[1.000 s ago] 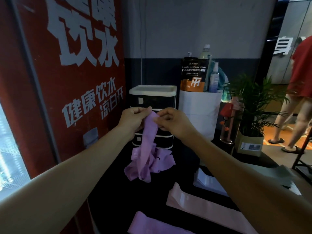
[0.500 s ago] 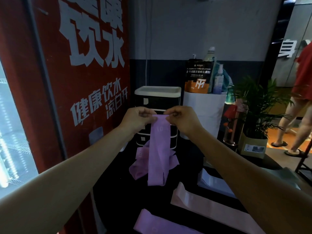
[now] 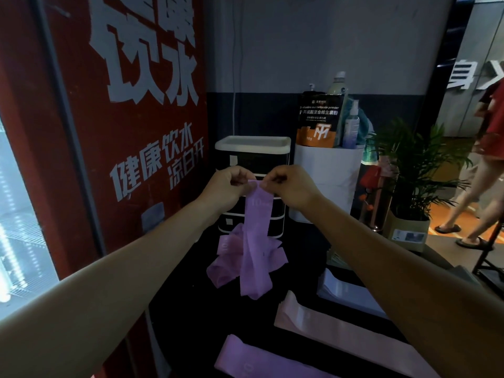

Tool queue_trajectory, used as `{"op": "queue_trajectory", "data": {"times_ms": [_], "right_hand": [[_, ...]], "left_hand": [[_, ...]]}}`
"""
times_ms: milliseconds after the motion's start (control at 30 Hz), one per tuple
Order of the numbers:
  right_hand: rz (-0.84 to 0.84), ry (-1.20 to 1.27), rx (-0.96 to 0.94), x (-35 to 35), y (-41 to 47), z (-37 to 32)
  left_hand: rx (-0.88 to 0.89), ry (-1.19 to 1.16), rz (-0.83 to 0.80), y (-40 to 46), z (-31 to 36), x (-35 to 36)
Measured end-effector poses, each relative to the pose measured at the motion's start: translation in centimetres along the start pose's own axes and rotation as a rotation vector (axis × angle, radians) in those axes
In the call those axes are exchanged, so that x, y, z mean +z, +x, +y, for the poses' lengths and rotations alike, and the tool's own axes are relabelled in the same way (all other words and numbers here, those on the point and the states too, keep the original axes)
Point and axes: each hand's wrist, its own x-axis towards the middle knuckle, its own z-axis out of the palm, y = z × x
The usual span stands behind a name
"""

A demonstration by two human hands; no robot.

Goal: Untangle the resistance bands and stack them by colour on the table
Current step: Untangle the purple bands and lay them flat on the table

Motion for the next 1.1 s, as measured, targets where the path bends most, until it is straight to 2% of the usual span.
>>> {"op": "queue_trajectory", "data": {"times_ms": [167, 333, 500, 833, 1100], "right_hand": [[0.047, 0.053, -0.017, -0.2, 0.6, -1.0], [0.092, 0.208, -0.025, -0.7, 1.0, -2.0], [-0.029, 0.387, 0.05, -0.7, 0.0, -2.0], [-0.25, 0.074, 0.188, 0.1, -3.7, 0.4], [-0.339, -0.127, 0.226, -2.2, -7.5, 3.1]], "left_hand": [[-0.057, -0.072, -0.059, -0.1, -0.3, -0.1], [0.005, -0.141, -0.034, -0.1, 1.1, -0.3], [-0.006, -0.259, 0.059, 0.6, 3.1, -0.6], [-0.07, -0.448, 0.124, -0.7, 4.8, -0.8], [-0.247, -0.728, 0.358, -2.5, 2.1, -2.2]]}}
